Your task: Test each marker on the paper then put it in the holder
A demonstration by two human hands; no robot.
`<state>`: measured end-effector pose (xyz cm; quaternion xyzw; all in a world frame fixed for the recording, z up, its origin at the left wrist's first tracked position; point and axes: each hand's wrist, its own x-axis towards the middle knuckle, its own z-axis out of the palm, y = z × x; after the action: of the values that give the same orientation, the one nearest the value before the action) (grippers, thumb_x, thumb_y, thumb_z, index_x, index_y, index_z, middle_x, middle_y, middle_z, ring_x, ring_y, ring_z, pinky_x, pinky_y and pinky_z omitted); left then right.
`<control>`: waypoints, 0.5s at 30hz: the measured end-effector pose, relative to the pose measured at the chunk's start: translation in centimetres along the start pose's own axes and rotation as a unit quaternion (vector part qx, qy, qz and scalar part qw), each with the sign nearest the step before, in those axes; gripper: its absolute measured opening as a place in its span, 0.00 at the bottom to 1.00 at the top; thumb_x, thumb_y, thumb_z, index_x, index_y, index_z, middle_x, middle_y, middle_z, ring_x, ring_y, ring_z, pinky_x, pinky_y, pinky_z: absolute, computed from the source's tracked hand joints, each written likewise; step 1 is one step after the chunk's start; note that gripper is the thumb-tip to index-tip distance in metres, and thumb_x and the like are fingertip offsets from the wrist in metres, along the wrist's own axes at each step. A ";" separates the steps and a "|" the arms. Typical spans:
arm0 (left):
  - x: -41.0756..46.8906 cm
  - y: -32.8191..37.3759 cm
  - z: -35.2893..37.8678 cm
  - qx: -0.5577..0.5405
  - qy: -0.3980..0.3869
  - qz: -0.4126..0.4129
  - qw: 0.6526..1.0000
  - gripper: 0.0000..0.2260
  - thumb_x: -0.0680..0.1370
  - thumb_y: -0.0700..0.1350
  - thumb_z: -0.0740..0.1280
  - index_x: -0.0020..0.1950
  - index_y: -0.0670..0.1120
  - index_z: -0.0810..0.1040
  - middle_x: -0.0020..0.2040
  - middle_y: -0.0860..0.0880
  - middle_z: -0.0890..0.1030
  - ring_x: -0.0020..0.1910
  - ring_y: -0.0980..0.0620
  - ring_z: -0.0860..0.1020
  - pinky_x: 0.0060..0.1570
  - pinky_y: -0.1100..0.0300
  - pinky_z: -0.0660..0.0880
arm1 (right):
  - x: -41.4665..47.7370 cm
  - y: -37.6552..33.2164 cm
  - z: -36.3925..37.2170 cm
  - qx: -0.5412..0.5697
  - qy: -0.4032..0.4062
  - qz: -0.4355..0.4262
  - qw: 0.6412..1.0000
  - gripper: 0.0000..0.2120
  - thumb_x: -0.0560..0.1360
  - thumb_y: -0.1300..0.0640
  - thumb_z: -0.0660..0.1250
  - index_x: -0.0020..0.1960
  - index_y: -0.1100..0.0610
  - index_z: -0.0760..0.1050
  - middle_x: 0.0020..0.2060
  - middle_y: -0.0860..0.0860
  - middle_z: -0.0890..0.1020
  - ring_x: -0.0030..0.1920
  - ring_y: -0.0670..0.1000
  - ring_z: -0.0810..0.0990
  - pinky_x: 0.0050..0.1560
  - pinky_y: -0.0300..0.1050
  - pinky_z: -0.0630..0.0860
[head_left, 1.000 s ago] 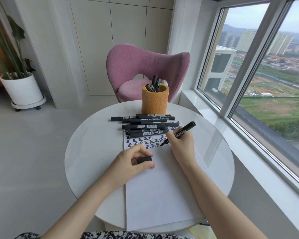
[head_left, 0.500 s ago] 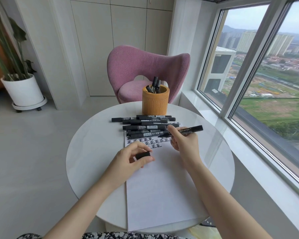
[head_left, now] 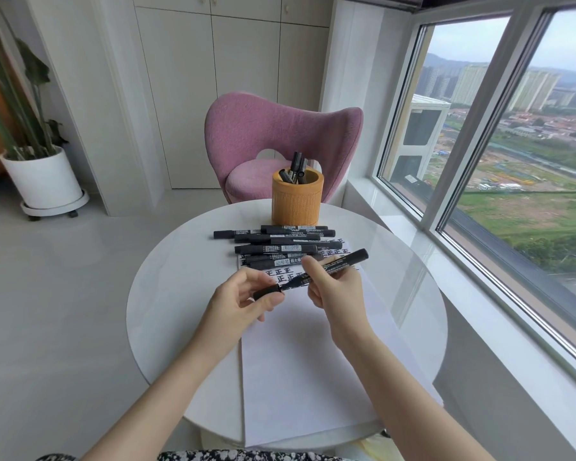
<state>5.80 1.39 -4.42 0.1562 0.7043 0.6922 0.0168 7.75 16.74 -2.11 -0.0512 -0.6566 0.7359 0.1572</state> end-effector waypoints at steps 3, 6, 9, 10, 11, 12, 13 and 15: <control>-0.1 0.1 0.1 0.003 0.000 -0.005 1.000 0.08 0.71 0.35 0.72 0.45 0.42 0.75 0.39 0.46 0.82 0.29 0.55 0.75 0.32 0.66 0.72 | -0.2 0.4 0.7 -0.016 -0.023 -0.006 1.000 0.20 0.76 0.62 0.66 0.30 0.55 0.60 0.24 0.50 0.59 0.27 0.50 0.55 0.26 0.39 0.56; -0.2 0.2 0.0 -0.005 0.002 -0.006 1.000 0.07 0.71 0.35 0.72 0.43 0.40 0.75 0.39 0.39 0.83 0.29 0.53 0.75 0.32 0.65 0.73 | -0.5 0.9 1.3 -0.048 -0.040 -0.015 0.998 0.20 0.76 0.60 0.67 0.29 0.58 0.61 0.23 0.52 0.60 0.26 0.51 0.57 0.26 0.40 0.57; -0.2 0.3 -0.1 -0.025 0.000 -0.004 1.000 0.05 0.71 0.33 0.70 0.42 0.38 0.75 0.37 0.40 0.84 0.28 0.52 0.75 0.30 0.64 0.73 | -0.5 0.9 1.7 -0.063 -0.042 -0.032 0.997 0.22 0.77 0.61 0.66 0.28 0.57 0.60 0.22 0.50 0.62 0.25 0.50 0.58 0.26 0.39 0.58; -0.3 0.4 -0.1 -0.033 0.000 -0.004 0.999 0.05 0.72 0.33 0.70 0.42 0.37 0.75 0.37 0.41 0.84 0.28 0.52 0.75 0.30 0.64 0.73 | -0.5 0.8 1.8 -0.064 -0.046 -0.039 0.996 0.21 0.77 0.62 0.65 0.29 0.58 0.60 0.22 0.51 0.61 0.25 0.50 0.58 0.26 0.38 0.57; -0.3 0.4 -0.1 -0.040 0.002 -0.005 0.999 0.04 0.72 0.33 0.70 0.42 0.36 0.75 0.36 0.41 0.84 0.28 0.52 0.75 0.29 0.64 0.73 | -0.6 0.7 1.9 -0.065 -0.050 -0.044 0.996 0.20 0.77 0.62 0.64 0.29 0.60 0.60 0.23 0.53 0.61 0.26 0.50 0.57 0.26 0.38 0.57; -0.3 0.4 -0.1 -0.048 0.004 -0.007 0.999 0.03 0.72 0.33 0.69 0.42 0.36 0.76 0.35 0.41 0.84 0.27 0.52 0.74 0.29 0.64 0.72 | -0.6 0.5 2.0 -0.065 -0.053 -0.047 0.995 0.20 0.77 0.63 0.64 0.29 0.61 0.60 0.23 0.54 0.61 0.26 0.50 0.57 0.26 0.38 0.57; -0.3 0.5 -0.2 -0.054 0.007 -0.010 0.998 0.03 0.72 0.33 0.69 0.42 0.36 0.76 0.35 0.41 0.83 0.27 0.52 0.74 0.28 0.64 0.72 | -0.7 0.4 2.1 -0.064 -0.058 -0.047 0.995 0.20 0.77 0.63 0.64 0.30 0.61 0.61 0.24 0.54 0.61 0.26 0.50 0.58 0.26 0.38 0.57; -0.3 0.5 -0.2 -0.060 0.008 -0.016 0.998 0.02 0.73 0.34 0.69 0.41 0.36 0.76 0.34 0.42 0.83 0.26 0.53 0.73 0.27 0.64 0.71 | -0.7 0.4 2.2 -0.064 -0.071 -0.043 0.994 0.20 0.77 0.62 0.65 0.29 0.59 0.62 0.22 0.52 0.63 0.25 0.50 0.59 0.26 0.38 0.59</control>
<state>6.12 1.16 -3.97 0.1384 0.6641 0.7340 0.0319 7.72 14.42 -2.29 0.0196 -0.7133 0.6867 0.1384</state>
